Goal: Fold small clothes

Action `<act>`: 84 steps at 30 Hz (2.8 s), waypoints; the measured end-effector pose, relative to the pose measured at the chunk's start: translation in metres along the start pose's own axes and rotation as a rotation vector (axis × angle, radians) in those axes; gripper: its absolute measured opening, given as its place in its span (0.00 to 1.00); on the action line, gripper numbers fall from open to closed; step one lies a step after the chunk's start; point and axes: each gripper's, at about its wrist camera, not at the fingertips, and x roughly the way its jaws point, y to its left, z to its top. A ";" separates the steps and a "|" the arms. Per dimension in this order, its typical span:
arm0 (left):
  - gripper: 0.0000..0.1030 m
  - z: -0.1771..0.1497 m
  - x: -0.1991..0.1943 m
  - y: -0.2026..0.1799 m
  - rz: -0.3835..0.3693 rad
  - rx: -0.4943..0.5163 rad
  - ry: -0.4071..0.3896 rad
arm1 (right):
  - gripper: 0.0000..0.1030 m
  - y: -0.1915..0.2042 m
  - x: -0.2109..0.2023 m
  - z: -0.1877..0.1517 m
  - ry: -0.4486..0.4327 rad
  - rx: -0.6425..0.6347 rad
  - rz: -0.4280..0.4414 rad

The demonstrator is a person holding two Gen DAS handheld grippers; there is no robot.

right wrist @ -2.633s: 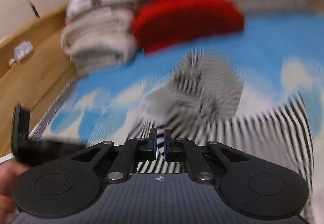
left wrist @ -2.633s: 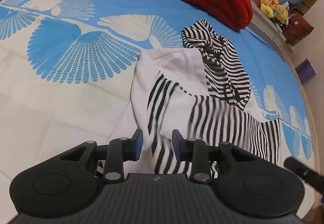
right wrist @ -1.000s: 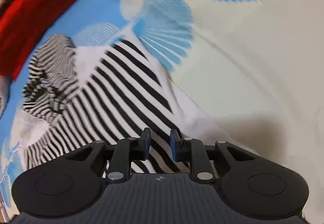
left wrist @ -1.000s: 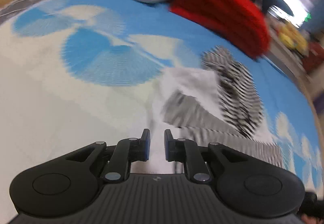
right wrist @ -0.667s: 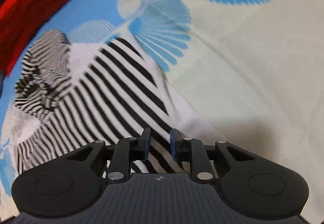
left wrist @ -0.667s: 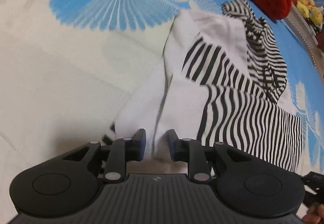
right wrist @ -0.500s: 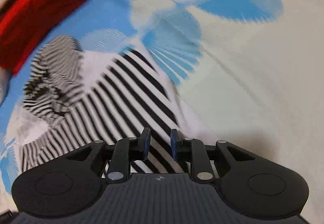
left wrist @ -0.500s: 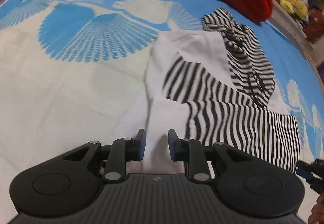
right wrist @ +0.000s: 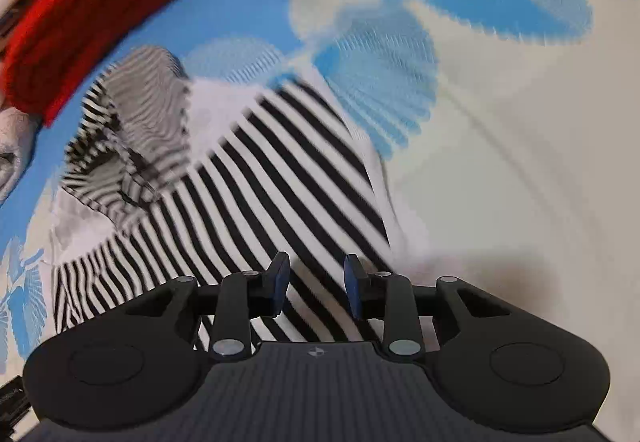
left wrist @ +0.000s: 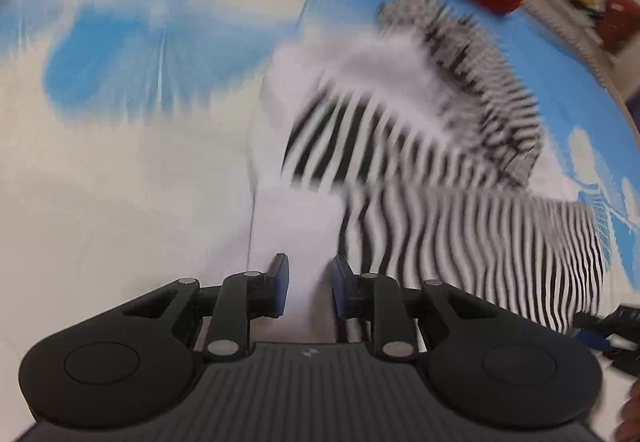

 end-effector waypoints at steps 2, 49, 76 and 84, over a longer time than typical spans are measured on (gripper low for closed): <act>0.24 0.002 -0.004 0.001 0.015 -0.013 -0.022 | 0.30 -0.008 0.011 0.000 0.049 0.042 -0.014; 0.52 0.304 0.120 -0.162 -0.078 0.171 -0.280 | 0.40 0.006 -0.046 0.049 -0.203 -0.373 -0.078; 0.09 -0.059 -0.114 -0.100 -0.503 0.864 -0.111 | 0.40 -0.019 -0.087 0.061 -0.338 -0.170 -0.028; 0.26 -0.027 -0.089 -0.023 -0.378 0.094 -0.181 | 0.40 -0.019 -0.095 0.048 -0.294 -0.128 0.122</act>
